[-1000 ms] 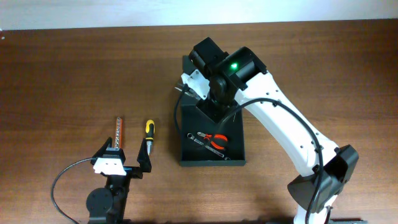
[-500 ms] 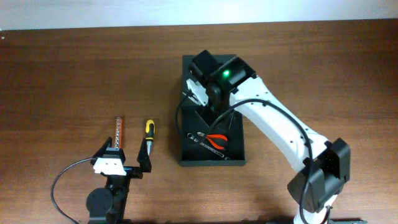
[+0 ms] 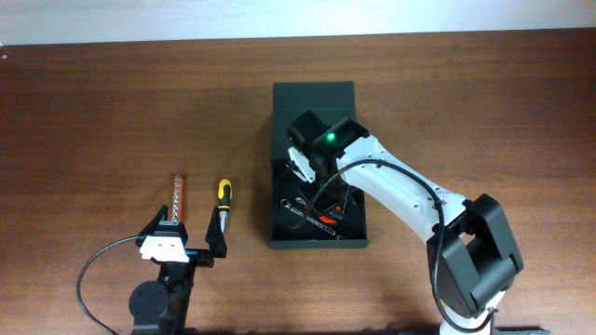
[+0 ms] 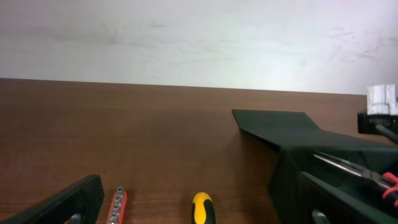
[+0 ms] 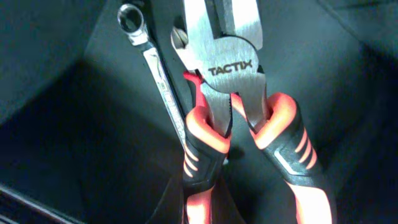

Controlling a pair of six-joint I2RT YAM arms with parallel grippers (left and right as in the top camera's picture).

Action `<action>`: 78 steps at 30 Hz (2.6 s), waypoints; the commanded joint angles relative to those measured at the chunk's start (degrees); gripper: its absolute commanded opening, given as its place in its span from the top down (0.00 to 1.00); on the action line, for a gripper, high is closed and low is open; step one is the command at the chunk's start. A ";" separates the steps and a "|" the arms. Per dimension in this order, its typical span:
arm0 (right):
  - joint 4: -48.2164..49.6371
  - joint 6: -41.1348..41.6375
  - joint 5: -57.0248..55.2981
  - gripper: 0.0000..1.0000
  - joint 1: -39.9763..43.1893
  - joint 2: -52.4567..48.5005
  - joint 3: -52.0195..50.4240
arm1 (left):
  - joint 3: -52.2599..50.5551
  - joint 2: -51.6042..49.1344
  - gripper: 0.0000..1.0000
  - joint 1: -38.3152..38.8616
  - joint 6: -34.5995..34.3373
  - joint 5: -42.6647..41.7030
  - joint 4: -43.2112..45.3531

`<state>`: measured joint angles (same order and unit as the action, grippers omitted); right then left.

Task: Pack container
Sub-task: 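Lower the pliers into the box and open the right gripper, then raise the right gripper and withdraw it to the right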

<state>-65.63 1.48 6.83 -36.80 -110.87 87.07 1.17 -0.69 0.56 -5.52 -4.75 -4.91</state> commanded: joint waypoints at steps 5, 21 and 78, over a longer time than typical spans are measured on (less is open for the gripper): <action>2.38 0.52 0.96 0.96 -0.33 0.83 -2.54 | -0.28 0.33 0.01 -0.35 0.90 -0.85 0.07; 8.98 0.50 1.77 0.96 -0.33 0.83 -9.40 | -0.28 0.33 0.01 -0.35 0.90 -0.85 0.07; -22.80 0.94 -10.05 0.01 55.67 11.32 30.01 | -0.28 0.33 0.01 -0.35 0.90 -0.85 0.09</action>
<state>-91.05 1.72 -6.76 17.58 -98.21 124.57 1.17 -0.62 0.56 -5.52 -4.75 -4.91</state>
